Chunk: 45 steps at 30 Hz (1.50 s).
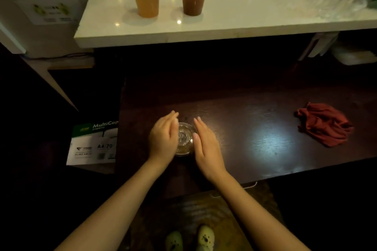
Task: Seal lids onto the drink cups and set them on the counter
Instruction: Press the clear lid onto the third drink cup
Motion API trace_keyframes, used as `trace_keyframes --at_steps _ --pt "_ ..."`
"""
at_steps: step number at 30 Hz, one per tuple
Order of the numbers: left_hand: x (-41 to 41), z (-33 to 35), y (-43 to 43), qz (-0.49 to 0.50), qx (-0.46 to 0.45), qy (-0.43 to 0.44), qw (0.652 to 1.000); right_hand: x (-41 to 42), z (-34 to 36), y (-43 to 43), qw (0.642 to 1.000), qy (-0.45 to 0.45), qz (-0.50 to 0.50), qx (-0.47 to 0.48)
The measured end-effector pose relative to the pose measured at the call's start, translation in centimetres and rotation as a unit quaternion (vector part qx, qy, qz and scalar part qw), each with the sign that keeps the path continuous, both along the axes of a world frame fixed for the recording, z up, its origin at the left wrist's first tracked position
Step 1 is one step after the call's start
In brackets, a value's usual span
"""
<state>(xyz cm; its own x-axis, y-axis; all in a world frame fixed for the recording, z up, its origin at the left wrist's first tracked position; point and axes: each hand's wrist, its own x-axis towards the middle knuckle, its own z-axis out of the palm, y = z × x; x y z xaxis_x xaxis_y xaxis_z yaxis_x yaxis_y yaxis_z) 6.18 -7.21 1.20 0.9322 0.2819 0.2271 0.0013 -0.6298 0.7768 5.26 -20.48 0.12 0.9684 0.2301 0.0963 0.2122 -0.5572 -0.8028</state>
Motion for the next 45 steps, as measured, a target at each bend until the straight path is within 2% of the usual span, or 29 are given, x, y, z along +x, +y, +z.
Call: trace_keyframes --at_steps 2,5,14,21,26,29,33,37,39,42,45 --pt "-0.9 -0.5 -0.8 -0.054 0.08 0.034 0.995 1.8 0.2 0.7 0.996 -0.022 0.064 -0.055" --pt "-1.0 -0.7 -1.1 -0.033 0.109 0.072 0.991 3.0 -0.6 1.3 0.989 -0.033 0.112 -0.093" --pt "-1.0 -0.9 -1.7 -0.04 0.162 0.103 0.981 2.8 -1.8 1.3 0.993 -0.04 0.093 -0.058" --pt "-0.9 -0.9 -1.8 -0.037 0.163 0.105 0.98 2.7 -2.2 1.5 0.996 -0.047 0.07 -0.004" --pt "-0.9 -0.7 -1.8 -0.041 0.163 0.096 0.981 2.7 -1.8 1.3 0.996 -0.044 0.074 -0.011" --pt "-1.0 -0.5 -1.4 -0.062 0.171 0.092 0.979 2.8 -1.3 1.1 0.996 -0.007 0.088 0.003" --pt "-0.7 -0.1 -0.7 -0.089 0.158 0.132 0.975 2.2 -1.0 -0.4 0.974 0.155 0.085 0.144" --pt "-0.1 0.3 -0.4 -0.077 0.211 0.154 0.962 1.6 -1.7 -2.6 0.94 0.237 0.077 0.231" --pt "0.3 0.5 -1.1 -0.059 0.22 0.176 0.958 1.5 -1.8 -3.1 0.937 0.252 0.097 0.22" --pt "0.7 0.5 -2.8 -0.055 0.247 0.227 0.941 1.4 -2.1 -2.5 0.96 0.21 0.134 0.13" --pt "0.7 0.1 -3.1 -0.034 0.3 0.194 0.933 1.5 -2.4 -1.6 0.965 0.18 0.144 0.122"
